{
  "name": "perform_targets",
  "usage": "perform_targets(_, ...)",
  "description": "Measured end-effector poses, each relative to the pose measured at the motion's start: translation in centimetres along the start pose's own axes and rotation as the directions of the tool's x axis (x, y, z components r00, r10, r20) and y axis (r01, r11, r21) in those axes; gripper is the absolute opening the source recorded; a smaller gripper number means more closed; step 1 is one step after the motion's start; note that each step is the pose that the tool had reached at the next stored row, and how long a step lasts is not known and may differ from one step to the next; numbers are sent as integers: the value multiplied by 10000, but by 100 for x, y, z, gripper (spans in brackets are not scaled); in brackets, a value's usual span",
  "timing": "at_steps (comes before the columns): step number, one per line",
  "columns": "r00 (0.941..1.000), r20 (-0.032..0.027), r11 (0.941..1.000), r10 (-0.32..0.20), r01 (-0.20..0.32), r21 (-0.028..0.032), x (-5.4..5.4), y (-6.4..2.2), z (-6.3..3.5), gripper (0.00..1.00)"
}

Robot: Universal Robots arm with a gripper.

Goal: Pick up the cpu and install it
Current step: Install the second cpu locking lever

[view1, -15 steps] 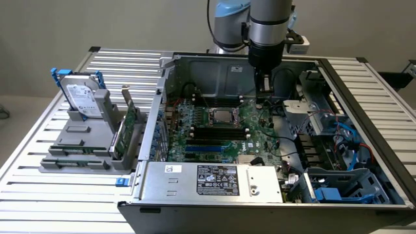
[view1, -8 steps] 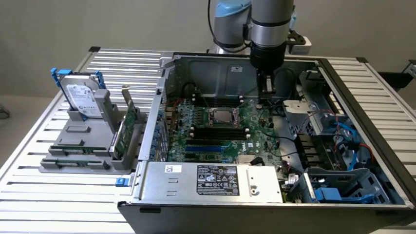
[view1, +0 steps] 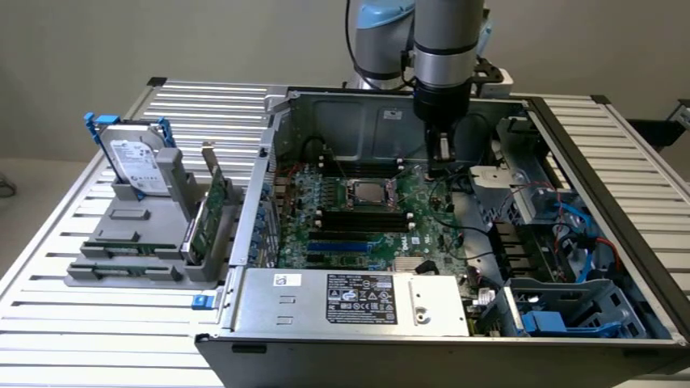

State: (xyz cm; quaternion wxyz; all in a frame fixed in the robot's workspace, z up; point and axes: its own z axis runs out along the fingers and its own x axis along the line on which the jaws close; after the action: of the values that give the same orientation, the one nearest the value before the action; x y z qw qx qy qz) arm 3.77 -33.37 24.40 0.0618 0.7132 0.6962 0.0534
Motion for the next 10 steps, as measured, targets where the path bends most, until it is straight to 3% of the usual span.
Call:
perform_targets(1, 10000, 4, 9999, 0, 0, 109, 0, 0, 0, 11)
perform_targets(5, 10000, 42, 9968, -19, 16, 794, -2, 5, -5, 11)
perform_targets(6, 10000, 66, 9964, -20, 14, 849, -4, 14, 0, 11)
perform_targets(7, 10000, 68, 9969, -16, 10, 785, -4, 14, -1, 11)
perform_targets(8, 10000, 51, 9989, -1, -1, 468, -4, 11, 3, 11)
perform_targets(9, 10000, 49, 9994, 2, -4, 349, -3, 12, 5, 11)
perform_targets(10, 10000, 56, 9994, -3, 1, 348, -4, 14, 2, 11)
